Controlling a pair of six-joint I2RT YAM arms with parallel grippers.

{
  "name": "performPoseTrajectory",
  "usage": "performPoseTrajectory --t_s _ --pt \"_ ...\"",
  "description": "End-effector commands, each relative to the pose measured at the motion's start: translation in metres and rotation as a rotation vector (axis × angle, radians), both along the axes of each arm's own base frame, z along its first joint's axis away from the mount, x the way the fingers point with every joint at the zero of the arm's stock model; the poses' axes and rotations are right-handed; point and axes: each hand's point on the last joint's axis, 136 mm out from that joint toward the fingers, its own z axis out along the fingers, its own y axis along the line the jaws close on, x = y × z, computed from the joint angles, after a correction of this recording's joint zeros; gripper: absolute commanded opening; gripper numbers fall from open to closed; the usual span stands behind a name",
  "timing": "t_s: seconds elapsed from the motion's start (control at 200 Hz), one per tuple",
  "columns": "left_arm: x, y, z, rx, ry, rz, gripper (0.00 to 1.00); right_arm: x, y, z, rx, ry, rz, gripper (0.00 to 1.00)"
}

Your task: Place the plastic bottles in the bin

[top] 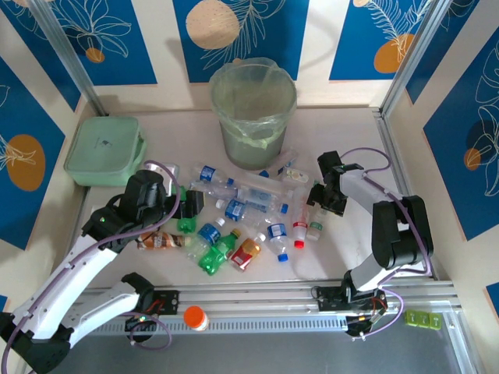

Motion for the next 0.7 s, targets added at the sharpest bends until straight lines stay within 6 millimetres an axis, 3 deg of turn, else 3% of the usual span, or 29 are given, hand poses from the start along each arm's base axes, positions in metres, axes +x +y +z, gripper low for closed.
performPoseTrajectory --t_s 0.0,0.23,0.44,0.695 --pt "0.002 0.0 0.001 0.007 -0.022 -0.007 0.99 0.003 0.001 0.0 0.005 -0.009 -0.015 0.63" --pt "0.003 0.001 -0.001 0.007 -0.016 -0.006 0.99 -0.002 -0.004 0.006 -0.006 -0.024 -0.032 0.44" --pt "0.003 -0.003 0.003 -0.019 -0.019 -0.02 0.99 -0.011 -0.008 0.024 -0.01 -0.064 -0.043 0.4" --pt "-0.009 -0.01 0.023 -0.12 -0.043 -0.053 0.99 -0.033 0.0 0.07 0.037 -0.168 -0.02 0.39"
